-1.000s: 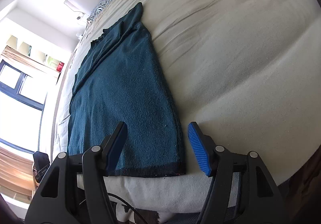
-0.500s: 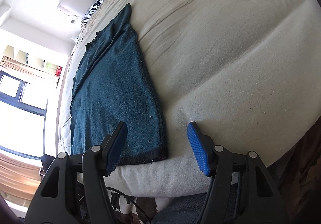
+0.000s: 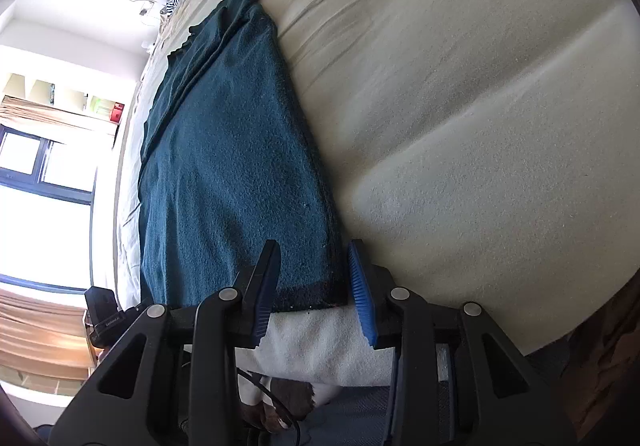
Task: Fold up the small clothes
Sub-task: 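Grasp the sweater hem with both tools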
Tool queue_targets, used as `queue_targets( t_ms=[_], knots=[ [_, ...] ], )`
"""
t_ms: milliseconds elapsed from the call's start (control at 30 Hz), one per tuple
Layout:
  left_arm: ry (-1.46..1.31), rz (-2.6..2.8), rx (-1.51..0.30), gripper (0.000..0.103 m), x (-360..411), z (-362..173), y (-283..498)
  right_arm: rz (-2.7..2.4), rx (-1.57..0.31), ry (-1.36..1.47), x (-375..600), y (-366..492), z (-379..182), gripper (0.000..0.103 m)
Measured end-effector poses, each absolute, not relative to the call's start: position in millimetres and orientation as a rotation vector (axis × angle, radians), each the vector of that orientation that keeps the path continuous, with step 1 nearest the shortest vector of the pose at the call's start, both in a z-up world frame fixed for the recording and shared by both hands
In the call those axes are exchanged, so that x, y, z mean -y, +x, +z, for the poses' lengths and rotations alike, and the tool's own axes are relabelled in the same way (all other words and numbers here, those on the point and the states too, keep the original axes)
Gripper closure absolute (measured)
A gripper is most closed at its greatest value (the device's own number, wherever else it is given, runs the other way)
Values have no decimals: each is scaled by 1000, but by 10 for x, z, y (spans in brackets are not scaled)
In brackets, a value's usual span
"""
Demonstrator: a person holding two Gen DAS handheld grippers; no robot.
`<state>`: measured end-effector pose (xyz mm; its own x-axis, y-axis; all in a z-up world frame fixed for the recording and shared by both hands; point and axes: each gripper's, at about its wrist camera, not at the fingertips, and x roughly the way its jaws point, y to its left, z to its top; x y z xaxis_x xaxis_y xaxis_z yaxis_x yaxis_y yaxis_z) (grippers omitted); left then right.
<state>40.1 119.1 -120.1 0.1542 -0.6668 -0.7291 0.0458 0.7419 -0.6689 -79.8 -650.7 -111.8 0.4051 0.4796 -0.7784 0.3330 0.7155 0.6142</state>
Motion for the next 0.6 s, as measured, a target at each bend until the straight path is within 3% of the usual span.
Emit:
queue_targets(
  t_ms=[100, 200, 600],
  knots=[
    [-589, -558, -1323, 95, -1225, -1189, 384, 118, -1192, 812, 6480, -771, -1141, 77],
    [-600, -559, -1317, 95, -1264, -1167, 368, 119, -1207, 793, 6447, -753, -1165, 95],
    [-703, -604, -1245, 95, -1417, -1027, 335, 152, -1105, 804, 6384, -781, -896, 97]
  ],
)
